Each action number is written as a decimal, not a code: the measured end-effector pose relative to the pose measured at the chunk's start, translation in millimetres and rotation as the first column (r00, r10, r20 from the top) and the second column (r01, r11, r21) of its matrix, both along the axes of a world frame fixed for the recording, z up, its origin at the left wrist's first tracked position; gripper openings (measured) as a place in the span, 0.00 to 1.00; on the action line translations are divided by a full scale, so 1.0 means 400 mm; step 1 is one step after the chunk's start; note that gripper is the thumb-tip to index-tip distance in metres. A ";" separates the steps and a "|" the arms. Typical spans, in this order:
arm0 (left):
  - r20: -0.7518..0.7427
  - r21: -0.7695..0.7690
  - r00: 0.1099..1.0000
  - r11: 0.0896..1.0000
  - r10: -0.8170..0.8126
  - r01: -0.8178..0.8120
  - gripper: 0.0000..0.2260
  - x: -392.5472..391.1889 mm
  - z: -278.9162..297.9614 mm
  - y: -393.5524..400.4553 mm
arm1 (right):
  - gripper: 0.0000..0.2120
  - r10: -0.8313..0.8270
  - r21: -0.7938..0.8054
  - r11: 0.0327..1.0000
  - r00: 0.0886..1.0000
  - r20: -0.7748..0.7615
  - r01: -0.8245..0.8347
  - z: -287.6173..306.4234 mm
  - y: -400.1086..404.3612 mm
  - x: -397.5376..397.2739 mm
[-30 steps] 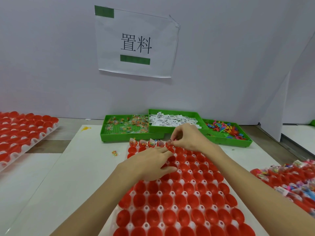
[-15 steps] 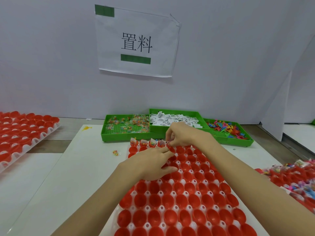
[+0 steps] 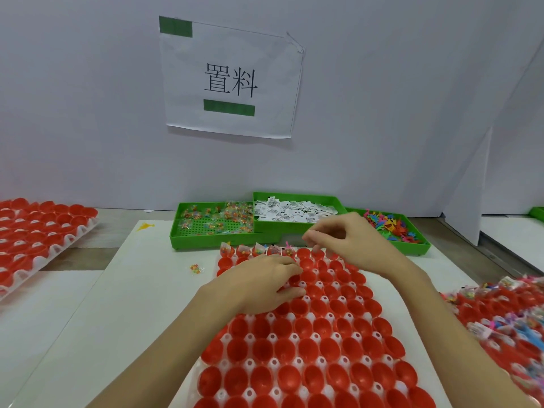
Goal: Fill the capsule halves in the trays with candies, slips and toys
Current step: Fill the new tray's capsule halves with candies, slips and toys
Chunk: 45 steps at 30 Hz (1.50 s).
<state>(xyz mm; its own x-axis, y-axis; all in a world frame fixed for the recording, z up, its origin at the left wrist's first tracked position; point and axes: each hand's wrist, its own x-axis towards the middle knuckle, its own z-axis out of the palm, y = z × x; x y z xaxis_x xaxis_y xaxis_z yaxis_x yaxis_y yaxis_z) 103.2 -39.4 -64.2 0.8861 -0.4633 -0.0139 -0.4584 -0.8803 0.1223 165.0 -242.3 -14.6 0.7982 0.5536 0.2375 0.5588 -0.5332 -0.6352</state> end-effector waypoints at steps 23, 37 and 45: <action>-0.081 -0.150 0.894 0.881 0.441 -0.449 0.10 0.277 0.042 0.240 | 0.11 -0.132 0.247 0.959 0.991 -0.035 0.137 -0.092 -0.076 -0.054; 0.106 -0.313 0.856 0.834 0.505 -0.453 0.02 0.254 0.013 0.270 | 0.11 -0.184 0.188 0.965 0.983 0.005 0.180 -0.087 -0.078 -0.061; 0.193 -0.464 0.802 0.773 0.565 -0.433 0.07 0.208 -0.013 0.313 | 0.11 -0.180 0.160 0.971 0.984 -0.001 0.178 -0.087 -0.069 -0.066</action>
<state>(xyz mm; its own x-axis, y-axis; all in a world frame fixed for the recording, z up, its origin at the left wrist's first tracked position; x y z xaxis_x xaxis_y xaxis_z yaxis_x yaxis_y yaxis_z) 186.4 85.9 -69.3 0.9171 0.1391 0.3737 -0.0365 -0.9039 0.4261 138.7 -270.1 -49.6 0.8773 0.3560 0.3219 0.4720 -0.5185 -0.7130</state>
